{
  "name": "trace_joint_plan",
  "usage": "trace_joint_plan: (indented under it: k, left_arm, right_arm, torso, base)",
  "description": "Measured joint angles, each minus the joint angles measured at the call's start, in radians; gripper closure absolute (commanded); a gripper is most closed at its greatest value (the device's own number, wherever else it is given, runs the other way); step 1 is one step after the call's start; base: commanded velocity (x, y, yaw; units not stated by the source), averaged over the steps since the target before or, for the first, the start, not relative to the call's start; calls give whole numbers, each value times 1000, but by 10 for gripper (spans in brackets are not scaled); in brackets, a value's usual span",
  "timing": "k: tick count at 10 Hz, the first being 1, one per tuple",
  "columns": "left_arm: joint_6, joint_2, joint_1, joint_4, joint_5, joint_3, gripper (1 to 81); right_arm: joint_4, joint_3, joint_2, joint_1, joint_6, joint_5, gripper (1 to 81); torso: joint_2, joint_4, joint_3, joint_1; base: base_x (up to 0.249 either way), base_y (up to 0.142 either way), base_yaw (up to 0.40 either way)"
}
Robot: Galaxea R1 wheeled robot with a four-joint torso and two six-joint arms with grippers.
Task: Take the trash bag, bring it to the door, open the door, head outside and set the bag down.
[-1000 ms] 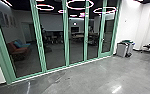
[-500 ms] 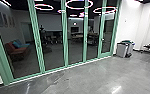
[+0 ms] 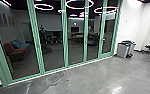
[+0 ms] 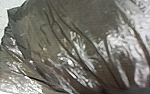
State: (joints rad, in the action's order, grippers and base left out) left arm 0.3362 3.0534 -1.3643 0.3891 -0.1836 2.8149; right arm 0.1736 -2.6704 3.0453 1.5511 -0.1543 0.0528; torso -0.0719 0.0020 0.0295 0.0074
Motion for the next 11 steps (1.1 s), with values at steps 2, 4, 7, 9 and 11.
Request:
trace_joint_plan:
  k: [2,4,7,9,11]
  left_arm:
    - [0,0,-1,0,-2,0,811]
    - [0,0,-1,0,-1,0,811]
    - [0,0,1,0,0,0,811]
    - [0,0,5,0,0,0,811]
    - [0,0,5,0,0,0,811]
  right_arm:
    - [0,0,0,0,0,0,10]
    - [0,0,2,0,0,0,10]
    - [0,0,2,1,0,0,10]
    - [1,0,2,3,1,-1,10]
    - [1,0,2,1,3,-1,10]
  torso:
    - [0,-4,0,0]
    - [0,-43,0,0]
    - [0,-119,0,0]
    - [0,-127,0,0]
    - [0,-121,0,0]
  base:
    - [98,0,0]
    - [98,0,0]
    - [98,0,0]
    - [98,0,0]
    - [98,-32,0]
